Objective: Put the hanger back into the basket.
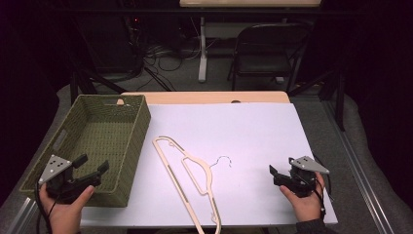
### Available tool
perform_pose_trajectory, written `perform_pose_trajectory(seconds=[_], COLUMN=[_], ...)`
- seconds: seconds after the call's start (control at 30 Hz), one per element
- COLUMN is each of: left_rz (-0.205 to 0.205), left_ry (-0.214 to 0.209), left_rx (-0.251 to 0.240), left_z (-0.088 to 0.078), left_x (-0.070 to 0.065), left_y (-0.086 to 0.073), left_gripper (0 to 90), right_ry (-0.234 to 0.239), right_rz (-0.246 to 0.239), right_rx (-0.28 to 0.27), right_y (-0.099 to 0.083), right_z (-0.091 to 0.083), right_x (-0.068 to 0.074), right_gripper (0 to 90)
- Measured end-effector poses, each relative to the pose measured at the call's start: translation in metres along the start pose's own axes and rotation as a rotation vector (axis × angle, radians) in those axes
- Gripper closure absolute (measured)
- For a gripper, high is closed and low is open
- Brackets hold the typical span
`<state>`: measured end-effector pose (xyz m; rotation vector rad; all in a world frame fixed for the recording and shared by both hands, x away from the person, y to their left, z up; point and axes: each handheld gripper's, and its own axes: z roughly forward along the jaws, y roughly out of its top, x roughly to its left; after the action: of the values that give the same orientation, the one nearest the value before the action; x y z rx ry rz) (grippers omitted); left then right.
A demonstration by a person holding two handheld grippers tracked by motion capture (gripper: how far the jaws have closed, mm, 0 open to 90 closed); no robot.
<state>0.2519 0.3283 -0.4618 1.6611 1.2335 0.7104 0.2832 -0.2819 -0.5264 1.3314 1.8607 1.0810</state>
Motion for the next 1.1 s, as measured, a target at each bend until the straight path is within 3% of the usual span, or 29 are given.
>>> perform_pose_trajectory(seconds=[0.53, 0.83, 1.1], left_rz=[0.008, 0.008, 0.013], left_ry=[-0.019, -0.024, -0.032], left_rx=[0.000, -0.001, -0.001], left_z=[0.002, 0.002, 0.003], left_x=[-0.003, -0.004, -0.005], left_y=[0.002, 0.002, 0.003], left_gripper=[22.0, 22.2, 22.2], right_ry=[-0.009, 0.010, 0.046], right_rz=[-0.020, -0.047, -0.085], right_rx=[-0.004, 0.036, 0.135], right_y=[0.016, 0.027, 0.038], right_z=[-0.013, -0.013, -0.012], right_x=[0.007, 0.015, 0.023], right_gripper=[23.1, 25.5, 27.8])
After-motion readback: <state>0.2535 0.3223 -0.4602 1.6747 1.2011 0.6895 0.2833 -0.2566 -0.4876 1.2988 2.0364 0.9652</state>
